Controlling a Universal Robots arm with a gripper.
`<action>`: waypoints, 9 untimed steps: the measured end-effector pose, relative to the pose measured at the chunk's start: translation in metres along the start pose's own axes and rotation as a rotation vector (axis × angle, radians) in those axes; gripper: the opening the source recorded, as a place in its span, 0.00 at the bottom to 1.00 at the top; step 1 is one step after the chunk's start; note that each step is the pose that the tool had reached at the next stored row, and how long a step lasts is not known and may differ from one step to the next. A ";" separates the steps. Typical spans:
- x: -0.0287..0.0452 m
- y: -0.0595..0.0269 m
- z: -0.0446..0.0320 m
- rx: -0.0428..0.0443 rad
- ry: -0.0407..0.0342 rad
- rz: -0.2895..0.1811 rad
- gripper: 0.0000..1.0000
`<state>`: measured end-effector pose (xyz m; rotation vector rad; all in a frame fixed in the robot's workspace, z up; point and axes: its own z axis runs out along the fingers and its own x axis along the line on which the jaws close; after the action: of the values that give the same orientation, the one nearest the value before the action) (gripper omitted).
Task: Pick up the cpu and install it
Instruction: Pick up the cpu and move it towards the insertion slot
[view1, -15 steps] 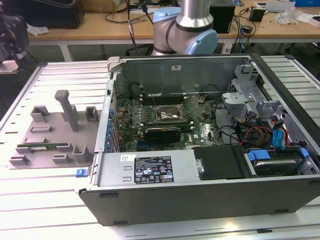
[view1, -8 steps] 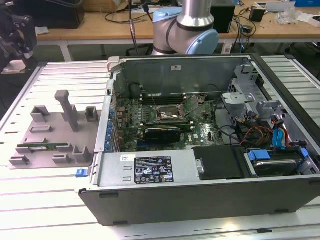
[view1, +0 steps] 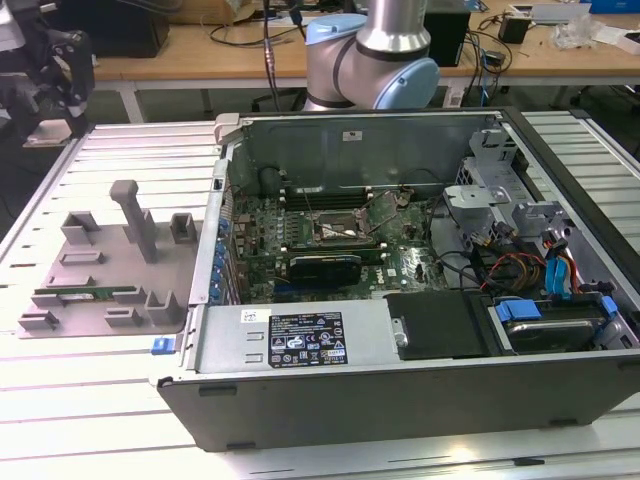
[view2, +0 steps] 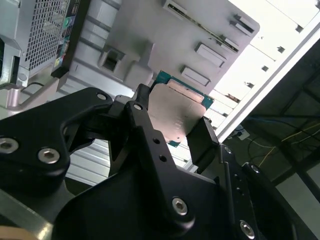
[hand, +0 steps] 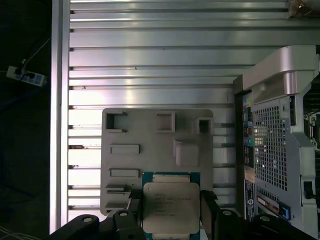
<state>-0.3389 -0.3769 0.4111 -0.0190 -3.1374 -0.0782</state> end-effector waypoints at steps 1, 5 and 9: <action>-0.0033 0.0000 0.0000 0.0000 0.0000 0.000 0.55; -0.0118 0.0001 -0.0001 0.0001 0.0001 0.000 0.55; -0.0200 0.0002 0.0000 0.0000 -0.0001 0.000 0.55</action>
<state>-0.3189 -0.3769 0.4111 -0.0190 -3.1375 -0.0782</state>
